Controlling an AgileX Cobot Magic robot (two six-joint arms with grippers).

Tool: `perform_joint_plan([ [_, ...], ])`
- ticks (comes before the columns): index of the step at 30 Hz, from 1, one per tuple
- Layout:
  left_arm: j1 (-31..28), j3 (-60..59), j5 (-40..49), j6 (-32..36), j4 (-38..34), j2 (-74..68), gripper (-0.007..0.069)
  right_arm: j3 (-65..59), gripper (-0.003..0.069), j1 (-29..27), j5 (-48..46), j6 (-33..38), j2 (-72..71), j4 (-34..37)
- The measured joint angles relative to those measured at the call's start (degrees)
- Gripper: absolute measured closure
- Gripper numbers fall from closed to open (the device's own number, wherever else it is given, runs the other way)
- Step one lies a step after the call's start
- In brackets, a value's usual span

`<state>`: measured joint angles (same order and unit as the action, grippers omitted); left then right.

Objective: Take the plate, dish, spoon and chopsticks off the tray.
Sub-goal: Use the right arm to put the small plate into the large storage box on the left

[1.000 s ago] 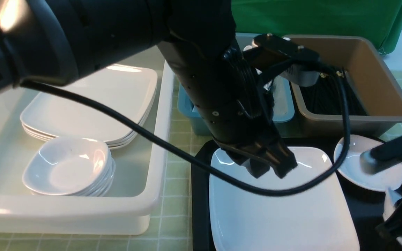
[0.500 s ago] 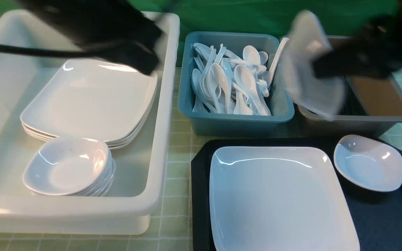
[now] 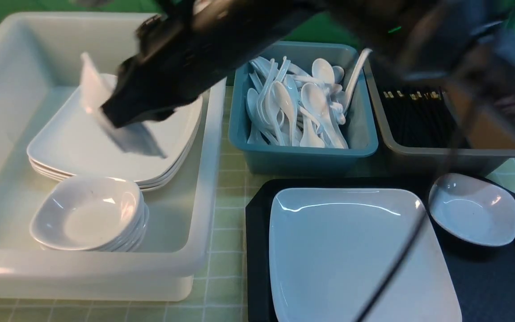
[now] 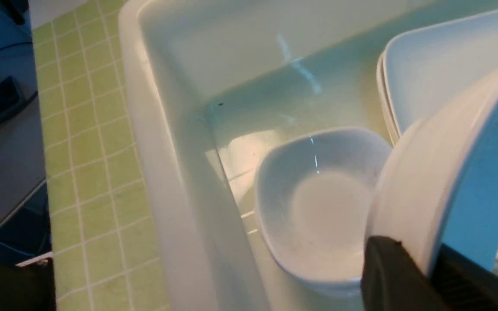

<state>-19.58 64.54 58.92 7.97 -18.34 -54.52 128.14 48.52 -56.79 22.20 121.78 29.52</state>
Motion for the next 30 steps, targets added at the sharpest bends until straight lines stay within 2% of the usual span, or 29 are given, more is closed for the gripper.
perform_joint_plan([
  [5,-0.7,-4.2,-1.5,-0.2,-0.5,0.6,0.0641,6.0,0.0633,3.3,2.5,3.3,8.5,-2.0],
  [12,-0.7,-4.4,-2.3,1.1,-0.5,0.6,0.0641,6.4,0.0608,5.8,3.4,4.6,12.2,-6.9],
  [16,-0.7,-4.4,-2.6,1.2,-0.6,0.6,0.0641,6.7,0.0478,6.5,3.2,4.4,12.3,-9.9],
  [21,-0.7,-4.4,-2.7,1.2,-0.7,0.6,0.0641,7.0,0.027,6.9,0.0,2.9,12.1,-10.3],
  [25,-0.7,-4.4,-2.7,1.4,-0.9,0.6,0.0641,7.0,0.0192,6.9,-3.1,0.0,10.6,-10.6],
  [29,-0.7,-4.4,-2.7,3.0,-1.7,0.6,0.0641,7.0,0.0174,6.9,-4.9,-2.0,7.4,-13.4],
  [30,-0.6,-4.4,-2.7,3.3,-2.5,0.6,0.0641,7.0,0.0173,6.9,-5.8,-3.4,5.0,-16.8],
])
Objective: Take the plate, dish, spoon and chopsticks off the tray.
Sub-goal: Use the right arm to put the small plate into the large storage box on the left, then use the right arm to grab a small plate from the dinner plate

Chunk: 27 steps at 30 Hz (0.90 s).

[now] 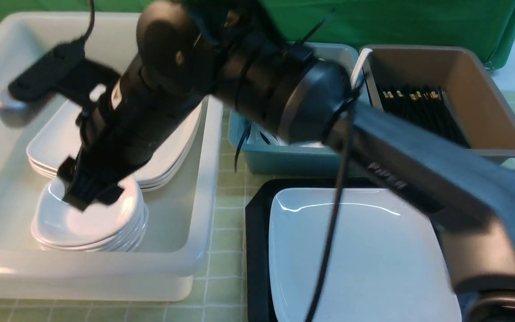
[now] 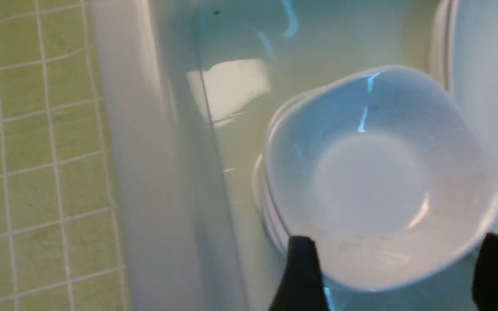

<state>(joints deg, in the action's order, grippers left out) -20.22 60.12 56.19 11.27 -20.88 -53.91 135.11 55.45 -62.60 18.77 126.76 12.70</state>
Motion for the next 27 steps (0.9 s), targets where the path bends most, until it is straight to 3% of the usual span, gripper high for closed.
perform_joint_plan([
  [2,0.7,0.0,0.0,0.8,-1.3,0.0,0.0641,0.0,0.0186,0.0,-2.6,-2.0,-3.3,-6.4],
  [4,3.1,0.0,0.0,2.2,-3.3,-0.1,0.0641,-0.3,0.0247,-0.2,-5.1,-4.9,-6.4,-14.4],
  [6,7.5,0.0,0.2,4.0,-6.4,-0.4,0.0641,-2.3,0.038,-1.6,-5.9,-8.2,-10.0,-20.9],
  [7,9.7,0.0,0.3,5.0,-8.4,-0.6,0.0641,-3.9,0.0461,-2.5,-6.0,-9.1,-11.6,-22.3],
  [10,19.2,0.0,0.4,8.3,-11.7,-2.1,0.0641,-11.0,0.0606,-7.0,-6.0,-11.5,-17.2,-23.9],
  [13,30.3,0.0,-0.2,8.8,-11.1,-4.7,0.0641,-24.9,0.064,-14.4,-6.1,-12.3,-25.2,-24.8],
  [17,44.1,0.0,-3.8,8.7,-9.6,-10.2,0.0641,-44.4,0.0618,-25.3,-4.8,-14.2,-33.4,-25.1],
  [18,45.3,0.0,-4.2,8.7,-9.5,-10.9,0.0641,-45.4,0.0615,-25.9,-4.3,-14.6,-34.1,-25.1],
  [19,49.3,0.0,-7.3,8.9,-9.0,-13.5,0.0641,-53.2,0.0578,-30.6,-1.5,-16.0,-35.8,-25.4],
  [21,52.4,0.1,-9.6,9.1,-8.4,-15.9,0.0641,-58.5,0.0536,-34.1,0.8,-16.7,-36.8,-25.5],
  [24,58.4,1.8,-14.2,10.1,-7.1,-21.9,0.0641,-71.0,0.0343,-39.6,8.9,-17.5,-37.1,-25.3],
  [27,60.2,4.1,-15.2,11.3,-6.9,-25.3,0.0641,-76.2,0.0236,-40.8,15.2,-17.4,-37.0,-25.1],
])
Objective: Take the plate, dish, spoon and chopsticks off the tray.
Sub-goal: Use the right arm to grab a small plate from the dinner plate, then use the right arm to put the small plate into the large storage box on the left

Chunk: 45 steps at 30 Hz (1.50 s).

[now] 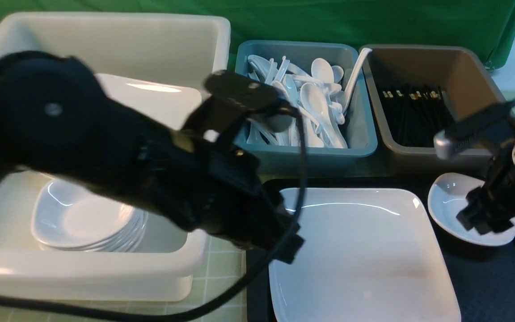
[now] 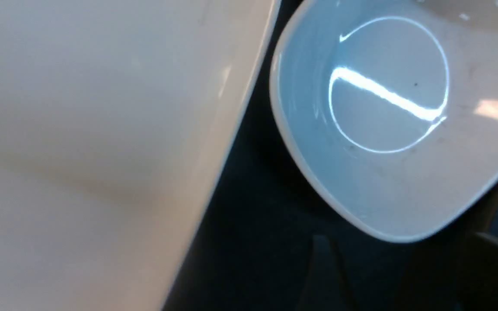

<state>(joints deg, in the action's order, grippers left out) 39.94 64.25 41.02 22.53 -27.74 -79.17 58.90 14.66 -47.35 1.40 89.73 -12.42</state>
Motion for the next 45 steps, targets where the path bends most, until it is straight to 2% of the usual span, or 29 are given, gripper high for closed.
perform_joint_plan([
  [2,0.1,1.2,-0.5,0.4,0.3,-1.8,0.0641,-1.7,0.0203,0.0,4.5,0.6,0.0,0.2],
  [6,-0.4,1.8,-1.6,1.5,2.3,-3.6,0.0641,-2.3,0.0183,0.0,9.1,3.5,0.5,0.4],
  [22,-4.8,1.8,-0.3,1.6,3.6,-3.9,0.0641,-2.5,0.0192,0.0,10.4,8.7,10.0,-2.8],
  [25,-4.8,1.8,-0.3,1.6,3.6,-3.9,0.0641,-2.5,0.0273,0.0,11.6,8.7,10.8,-4.6],
  [27,-4.8,1.8,-0.4,1.6,3.6,-3.9,0.0641,-2.5,0.0365,0.0,11.9,8.7,11.2,-5.3],
  [29,-4.8,1.8,-0.6,1.6,3.6,-3.9,0.0641,-2.5,0.0511,0.0,12.0,8.9,11.3,-5.7],
  [30,-4.8,1.8,-0.7,1.6,3.4,-3.9,0.0641,-2.2,0.0551,0.1,12.1,9.0,11.0,-5.8],
  [33,-4.8,1.8,-1.5,3.1,2.3,-3.9,0.0641,-2.0,0.0573,0.1,10.6,9.0,9.9,-6.3],
  [38,-4.8,1.8,-3.4,10.6,-2.6,-3.9,0.0641,-1.9,0.0596,0.1,3.9,8.4,5.6,-3.8],
  [42,-5.1,4.2,-3.7,11.4,-3.2,-3.9,0.0641,-1.5,0.063,0.0,-0.1,8.7,-4.0,4.3],
  [45,-7.1,9.9,0.0,5.4,0.7,-3.9,0.0641,2.6,0.0631,0.0,-1.1,14.9,-12.9,15.2],
])
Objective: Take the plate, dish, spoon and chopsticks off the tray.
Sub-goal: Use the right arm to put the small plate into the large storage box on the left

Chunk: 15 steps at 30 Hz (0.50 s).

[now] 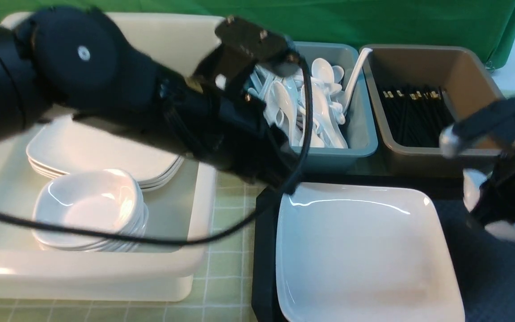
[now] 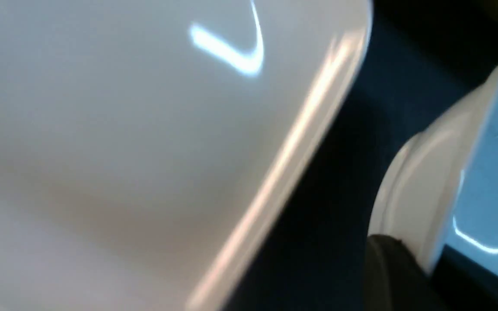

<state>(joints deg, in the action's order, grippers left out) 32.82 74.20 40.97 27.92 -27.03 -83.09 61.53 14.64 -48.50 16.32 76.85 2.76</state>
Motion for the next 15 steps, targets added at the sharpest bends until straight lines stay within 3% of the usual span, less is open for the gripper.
perform_joint_plan([
  [1,-0.5,0.4,0.3,-0.5,0.3,0.0,0.0641,0.4,0.0631,0.0,0.0,0.4,0.0,0.8],
  [4,-5.3,6.3,6.0,-5.8,5.0,0.9,0.0641,8.2,0.0631,0.6,-0.7,8.2,-4.2,14.6],
  [7,-13.2,9.2,11.2,-9.0,6.9,3.9,0.0641,18.2,0.0631,5.3,-1.7,11.8,-3.3,22.3],
  [15,-41.7,2.9,18.7,-12.6,7.0,18.3,0.0641,39.8,0.0632,25.8,-2.0,11.9,15.0,24.5],
])
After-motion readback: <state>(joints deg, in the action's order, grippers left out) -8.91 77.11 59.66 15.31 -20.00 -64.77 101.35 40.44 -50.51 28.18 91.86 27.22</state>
